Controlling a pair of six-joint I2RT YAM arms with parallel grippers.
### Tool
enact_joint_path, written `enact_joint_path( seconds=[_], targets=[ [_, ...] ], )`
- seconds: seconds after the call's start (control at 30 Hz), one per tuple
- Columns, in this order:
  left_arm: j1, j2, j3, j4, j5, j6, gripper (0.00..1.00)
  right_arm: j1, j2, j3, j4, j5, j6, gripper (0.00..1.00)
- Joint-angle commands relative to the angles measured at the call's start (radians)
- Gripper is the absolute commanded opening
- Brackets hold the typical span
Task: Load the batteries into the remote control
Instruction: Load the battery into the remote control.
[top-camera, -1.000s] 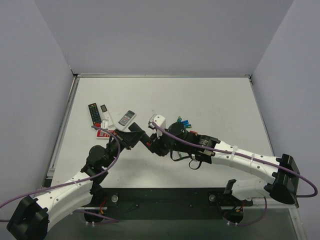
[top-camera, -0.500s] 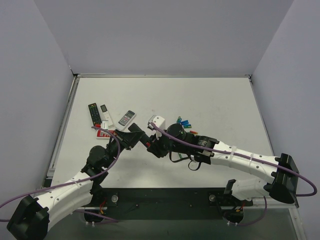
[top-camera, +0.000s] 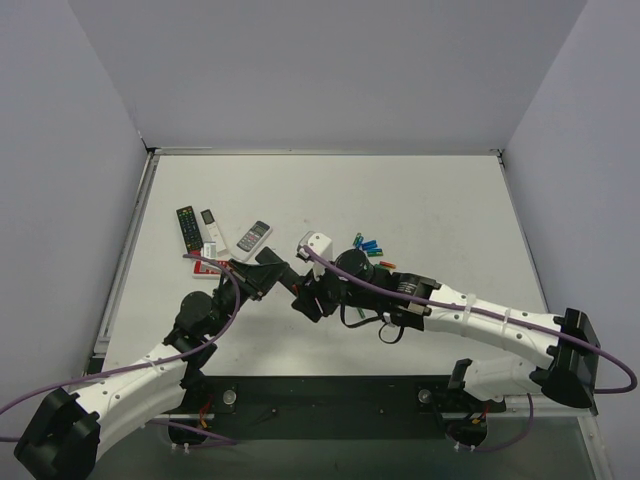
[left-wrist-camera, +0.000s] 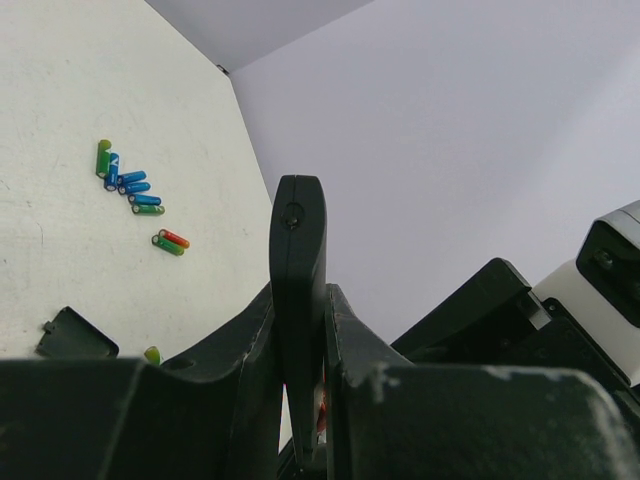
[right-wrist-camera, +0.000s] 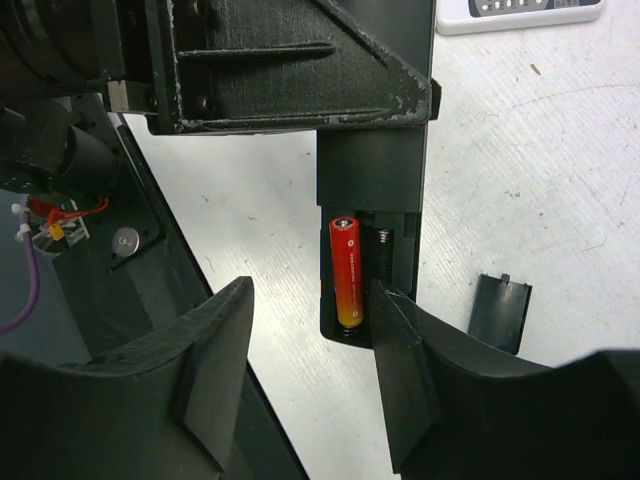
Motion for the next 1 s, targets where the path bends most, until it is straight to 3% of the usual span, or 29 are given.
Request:
enact_joint_path(
  seconds=[0.0, 0.13, 0.27, 0.47, 0.67, 0.97],
  targets=[
    [0.002, -0.008, 0.011, 0.093, 0.015, -0.031, 0.0, -0.008, -0.06, 0.05, -0.063, 0.015, -0.032, 0.47],
    [0.003, -0.01, 0.011, 0.082, 0.019, -0.031, 0.0, -0.008, -0.086, 0.089, -0.1, -0.042, -0.061, 0.55],
    [0.003, -0.013, 0.013, 0.065, 0.032, -0.031, 0.0, -0.01, -0.115, 0.118, -0.132, -0.05, -0.112, 0.55],
    [0.005, -0.004, 0.034, 0.033, 0.094, -0.021, 0.0, -0.011, -0.173, 0.089, -0.143, -0.174, -0.44, 0.57],
    [0.005, 0.007, 0.066, 0.006, 0.166, -0.018, 0.0, -0.045, -0.204, 0.049, -0.141, -0.31, -0.678, 0.52],
    [0.005, 0.045, 0.116, -0.01, 0.279, -0.025, 0.0, -0.089, -0.18, 0.009, -0.1, -0.484, -0.897, 0.43]
  ],
)
